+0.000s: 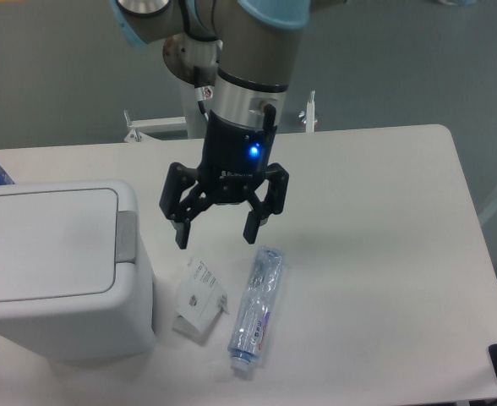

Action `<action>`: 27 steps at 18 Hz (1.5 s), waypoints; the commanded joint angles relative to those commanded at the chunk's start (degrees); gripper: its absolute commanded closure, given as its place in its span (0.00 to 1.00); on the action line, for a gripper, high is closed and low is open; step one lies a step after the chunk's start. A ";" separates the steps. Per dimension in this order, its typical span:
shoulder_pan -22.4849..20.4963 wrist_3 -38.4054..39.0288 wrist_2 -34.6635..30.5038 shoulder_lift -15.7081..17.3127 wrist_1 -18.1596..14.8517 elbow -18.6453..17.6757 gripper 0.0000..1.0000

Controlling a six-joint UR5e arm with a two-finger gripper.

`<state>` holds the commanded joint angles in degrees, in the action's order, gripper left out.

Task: Open the trash can
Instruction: 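Lower the gripper over the grey button on the trash can lid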

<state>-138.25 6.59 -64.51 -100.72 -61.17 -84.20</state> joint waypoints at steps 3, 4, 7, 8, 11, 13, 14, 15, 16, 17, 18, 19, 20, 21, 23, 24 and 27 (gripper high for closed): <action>0.26 -0.09 0.61 0.09 -0.09 -0.09 0.00; 0.35 -0.09 1.05 0.09 -0.17 -0.26 0.00; 0.44 0.26 2.28 0.18 -0.18 -0.79 0.00; 0.44 0.52 2.20 0.35 -0.09 -1.14 0.00; 0.44 2.63 1.41 0.88 -0.09 -2.81 0.00; 0.44 2.55 1.58 1.67 0.53 -3.87 0.00; 0.53 2.55 1.50 1.76 0.53 -3.87 0.00; 0.53 2.55 1.50 1.67 0.61 -3.87 0.00; 0.53 2.64 1.50 1.67 0.53 -3.87 0.00; 0.53 2.81 1.50 1.58 0.53 -3.96 0.00; 0.53 3.25 1.67 1.58 0.53 -3.96 0.00; 0.53 4.04 1.67 1.58 0.53 -3.96 0.00; 0.53 5.35 1.67 1.58 0.53 -3.96 0.00; 0.53 6.32 1.76 1.67 0.53 -3.87 0.00; 0.53 6.85 1.85 1.58 0.53 -3.96 0.00; 0.62 7.20 1.85 1.50 0.53 -3.96 0.00; 1.49 8.17 1.85 1.32 0.53 -4.04 0.00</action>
<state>-136.76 14.76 -62.67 -99.40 -60.64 -88.24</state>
